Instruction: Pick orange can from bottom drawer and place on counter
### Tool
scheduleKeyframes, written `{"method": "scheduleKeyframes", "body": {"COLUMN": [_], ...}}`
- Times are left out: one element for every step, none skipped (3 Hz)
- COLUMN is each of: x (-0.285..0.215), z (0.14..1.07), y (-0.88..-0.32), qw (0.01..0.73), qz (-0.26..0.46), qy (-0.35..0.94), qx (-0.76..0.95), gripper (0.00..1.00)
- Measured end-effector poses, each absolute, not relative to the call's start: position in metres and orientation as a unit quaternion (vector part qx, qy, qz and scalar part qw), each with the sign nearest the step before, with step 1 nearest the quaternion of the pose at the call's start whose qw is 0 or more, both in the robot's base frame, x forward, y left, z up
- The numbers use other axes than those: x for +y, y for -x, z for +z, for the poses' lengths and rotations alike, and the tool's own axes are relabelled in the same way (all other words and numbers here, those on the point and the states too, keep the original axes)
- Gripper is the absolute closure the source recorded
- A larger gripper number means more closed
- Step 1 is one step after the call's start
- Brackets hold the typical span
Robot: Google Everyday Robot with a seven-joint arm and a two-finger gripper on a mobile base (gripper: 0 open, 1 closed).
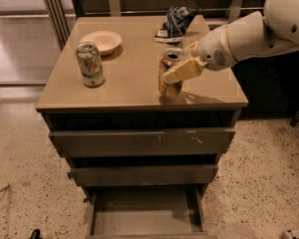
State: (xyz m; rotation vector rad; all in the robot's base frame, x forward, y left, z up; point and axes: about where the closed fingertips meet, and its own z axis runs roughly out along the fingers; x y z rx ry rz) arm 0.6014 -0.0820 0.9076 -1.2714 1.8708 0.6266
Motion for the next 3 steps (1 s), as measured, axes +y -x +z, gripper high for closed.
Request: {"method": "scheduleKeyframes", "body": {"x": [-0.0765,-0.0752,-0.0751], "z": [0.8800,0.8764,0.8764], "y": [-0.6275,-0.6297,-0.6297], "qw": [0.382,0.381,0.381], "qz": [0.249,0.250,0.250], "qy": [0.497,0.497,0.497], "qx": [0.738,0.739,0.739], "gripper": [1.00,1.00,0.82]}}
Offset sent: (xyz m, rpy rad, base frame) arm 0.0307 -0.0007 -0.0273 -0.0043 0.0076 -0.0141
